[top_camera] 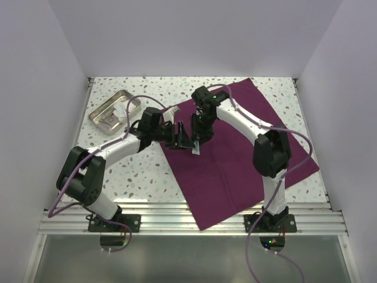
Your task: Prepare the surgical pack
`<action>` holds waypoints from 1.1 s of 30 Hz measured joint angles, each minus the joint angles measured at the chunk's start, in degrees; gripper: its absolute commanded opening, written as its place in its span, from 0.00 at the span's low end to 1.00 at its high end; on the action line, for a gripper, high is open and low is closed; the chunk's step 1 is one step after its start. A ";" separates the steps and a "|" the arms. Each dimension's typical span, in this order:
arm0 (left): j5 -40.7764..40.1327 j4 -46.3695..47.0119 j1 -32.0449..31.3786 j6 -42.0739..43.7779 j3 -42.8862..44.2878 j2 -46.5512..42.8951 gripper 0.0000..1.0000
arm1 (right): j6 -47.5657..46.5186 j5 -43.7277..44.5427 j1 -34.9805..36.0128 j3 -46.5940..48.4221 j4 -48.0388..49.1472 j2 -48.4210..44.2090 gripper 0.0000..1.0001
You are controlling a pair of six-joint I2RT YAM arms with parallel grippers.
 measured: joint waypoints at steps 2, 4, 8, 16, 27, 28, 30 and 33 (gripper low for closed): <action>0.42 0.72 0.00 -0.02 1.22 1.68 0.69 | 0.28 -0.76 -0.07 0.09 -0.15 0.31 0.40; 0.83 1.01 -0.02 0.00 2.34 3.32 0.67 | 0.48 -1.55 -0.22 0.50 -0.28 0.55 0.40; 1.22 0.96 -0.28 -0.04 3.80 6.05 0.62 | 0.92 -2.73 -1.11 0.96 -0.20 0.63 0.40; 3.48 0.94 -0.39 -1.11 6.10 9.38 0.16 | 1.33 -4.20 -1.77 0.96 0.52 0.87 0.41; 5.18 1.01 -0.02 -1.42 7.93 11.32 0.00 | 0.63 -4.68 -4.90 0.98 0.28 1.55 0.69; 5.18 1.01 0.26 -1.36 7.98 11.32 0.00 | 0.46 -4.72 -5.53 0.98 0.15 1.53 0.73; 5.38 1.11 1.57 -1.01 8.33 11.32 0.00 | 0.00 -5.44 -6.91 0.98 0.04 1.55 0.76; 6.62 0.33 5.25 0.02 9.60 11.30 0.00 | -1.05 -5.81 -8.50 1.16 0.79 1.49 0.78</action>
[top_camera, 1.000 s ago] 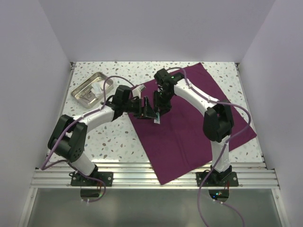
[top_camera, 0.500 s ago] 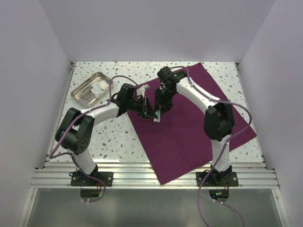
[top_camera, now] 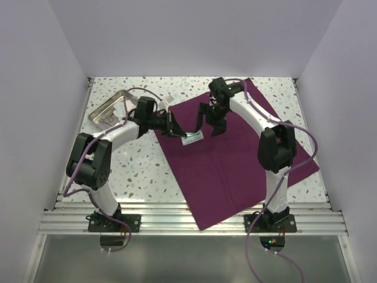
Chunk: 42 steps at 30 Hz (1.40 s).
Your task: Prepare the surgical pack
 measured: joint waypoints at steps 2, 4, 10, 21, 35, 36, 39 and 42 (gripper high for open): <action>0.24 -2.84 4.24 1.77 1.55 0.04 0.00 | -1.84 1.33 -1.31 -0.13 0.07 -0.39 0.72; -0.87 -6.40 10.23 3.74 4.70 0.81 0.00 | -3.39 2.97 -2.97 -3.04 -0.31 -2.23 0.68; -4.81 -12.55 24.94 8.00 15.91 5.49 0.00 | -5.57 4.72 -7.76 -19.32 1.03 -9.70 0.56; -6.25 -17.11 32.92 9.42 21.40 11.41 0.00 | -11.39 3.13 -5.84 -27.80 3.32 -10.71 0.53; -8.04 -17.68 41.44 9.33 30.34 19.37 0.40 | -15.54 -4.68 6.71 -33.42 6.05 -11.17 0.38; -8.37 -18.18 41.44 9.31 30.45 19.93 0.43 | -15.78 -4.66 6.75 -33.81 6.08 -11.17 0.37; -10.16 -20.37 41.42 9.79 30.45 20.72 0.52 | -16.02 -4.48 7.41 -34.93 6.47 -11.10 0.30; -12.15 -21.57 41.42 10.82 30.56 20.46 0.57 | -15.93 -4.28 8.87 -35.28 7.43 -11.02 0.26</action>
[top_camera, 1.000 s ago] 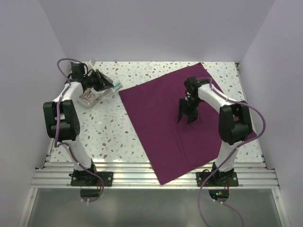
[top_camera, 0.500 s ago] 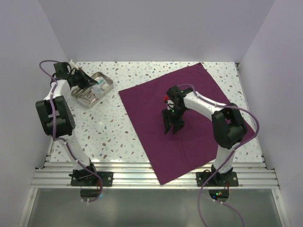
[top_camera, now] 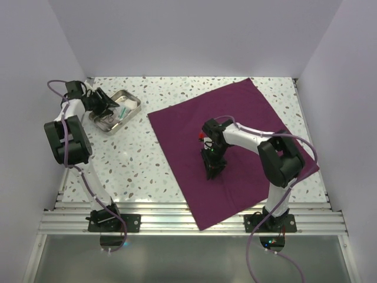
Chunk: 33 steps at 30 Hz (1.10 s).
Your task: Prepare the surgical pack
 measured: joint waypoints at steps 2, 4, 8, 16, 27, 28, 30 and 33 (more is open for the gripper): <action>-1.73 -1.40 0.00 1.01 0.00 -0.74 0.59 | 0.15 0.02 1.49 -0.09 1.16 0.17 0.24; -3.56 -2.97 0.00 1.99 -0.04 -2.43 0.61 | 0.42 0.00 3.06 -0.09 2.29 0.87 0.23; -6.84 -4.15 0.00 3.39 -0.46 -8.00 0.62 | 0.94 -0.04 6.16 -0.07 4.04 4.31 0.22; -15.91 -4.87 0.02 4.09 -5.44 -19.67 0.67 | 1.55 -1.90 7.72 2.34 3.39 6.60 0.23; -25.97 -9.20 1.60 4.02 -12.74 -20.28 0.70 | 0.39 1.14 6.62 10.10 0.76 4.44 0.63; -26.34 -9.46 2.05 4.04 -13.00 -20.26 0.70 | 0.20 1.42 6.16 10.80 0.39 3.74 0.66; -26.97 -9.70 2.86 4.13 -13.07 -19.98 0.69 | -0.07 1.84 4.28 12.20 -0.15 1.57 0.67; -27.50 -9.57 3.48 4.20 -13.03 -18.58 0.65 | -0.35 2.54 0.87 12.61 -0.81 -1.18 0.67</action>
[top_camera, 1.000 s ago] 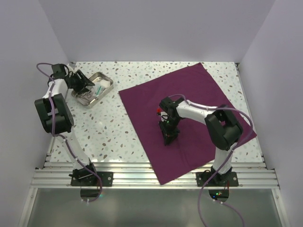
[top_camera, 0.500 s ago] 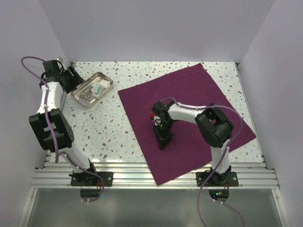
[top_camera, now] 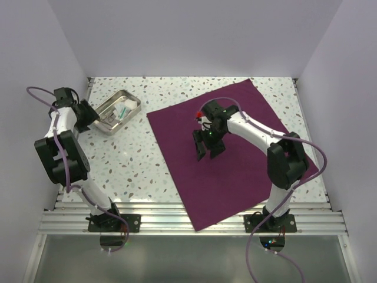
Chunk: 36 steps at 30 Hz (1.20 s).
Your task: Prepare the surgical pack
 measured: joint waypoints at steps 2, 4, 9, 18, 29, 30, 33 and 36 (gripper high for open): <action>-0.07 0.02 0.17 0.02 0.48 2.27 0.63 | -0.20 0.17 -2.43 0.00 -0.61 -1.27 0.67; 0.04 -0.07 0.17 0.00 1.22 5.07 0.61 | -0.46 0.46 -4.66 -0.17 -0.87 -1.99 0.67; 0.42 0.00 0.17 -0.04 3.48 10.95 0.53 | -0.81 1.73 -7.50 -2.01 -1.40 -2.73 0.67; 1.57 0.50 0.13 -0.48 4.94 15.10 0.23 | -0.94 2.84 -7.65 -4.02 -1.44 -2.80 0.67; 2.51 0.00 0.07 0.90 6.99 16.48 0.00 | -1.60 3.13 -8.87 -5.44 -1.38 -2.86 0.67; 2.64 0.00 0.07 1.01 6.95 16.41 0.00 | -1.75 3.10 -9.09 -5.49 -1.38 -2.86 0.67; 3.54 -0.11 0.09 1.44 6.01 15.67 0.00 | -2.14 3.13 -9.81 -5.49 -1.33 -3.19 0.67; 5.01 -1.18 0.09 1.55 4.20 13.29 0.00 | -2.38 3.17 -10.75 -5.49 -1.42 -3.82 0.67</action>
